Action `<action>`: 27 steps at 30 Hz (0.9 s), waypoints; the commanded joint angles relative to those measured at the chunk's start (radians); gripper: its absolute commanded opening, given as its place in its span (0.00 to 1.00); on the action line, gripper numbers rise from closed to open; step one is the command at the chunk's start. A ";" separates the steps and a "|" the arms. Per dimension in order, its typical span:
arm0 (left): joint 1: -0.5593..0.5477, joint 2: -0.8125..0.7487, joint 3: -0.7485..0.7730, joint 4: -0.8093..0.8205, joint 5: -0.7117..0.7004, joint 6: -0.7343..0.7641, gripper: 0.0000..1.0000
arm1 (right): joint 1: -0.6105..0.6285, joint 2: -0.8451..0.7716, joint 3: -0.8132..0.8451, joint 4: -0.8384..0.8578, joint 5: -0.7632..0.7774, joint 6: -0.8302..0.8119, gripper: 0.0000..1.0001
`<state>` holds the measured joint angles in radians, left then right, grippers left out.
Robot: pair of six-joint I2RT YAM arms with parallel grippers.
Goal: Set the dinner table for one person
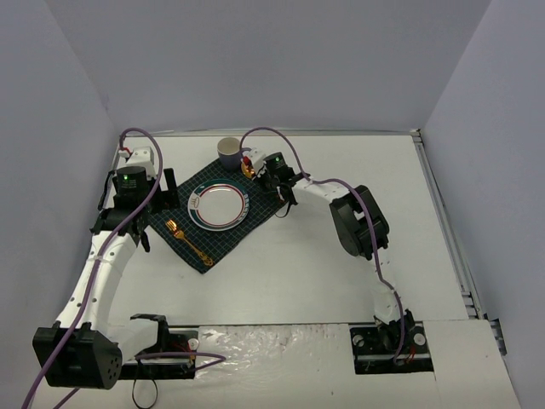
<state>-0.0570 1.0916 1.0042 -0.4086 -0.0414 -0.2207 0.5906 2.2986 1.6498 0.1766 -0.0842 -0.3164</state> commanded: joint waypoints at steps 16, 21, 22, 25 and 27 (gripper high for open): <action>0.005 -0.002 0.019 0.038 0.002 0.013 0.92 | -0.018 -0.121 -0.082 -0.034 0.035 -0.037 0.18; 0.005 -0.002 0.019 0.036 0.003 0.012 0.92 | -0.023 -0.133 -0.100 -0.034 0.044 -0.038 0.18; 0.005 -0.003 0.019 0.037 0.003 0.012 0.92 | -0.024 -0.134 -0.102 -0.034 0.044 -0.037 0.18; 0.005 -0.004 0.017 0.038 0.002 0.011 0.92 | -0.028 -0.138 -0.107 -0.034 0.043 -0.033 0.18; 0.006 -0.004 0.017 0.037 0.001 0.011 0.92 | -0.029 -0.141 -0.109 -0.035 0.042 -0.033 0.18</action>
<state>-0.0570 1.0931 1.0039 -0.4088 -0.0414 -0.2195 0.5773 2.2332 1.5559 0.1736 -0.0725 -0.3424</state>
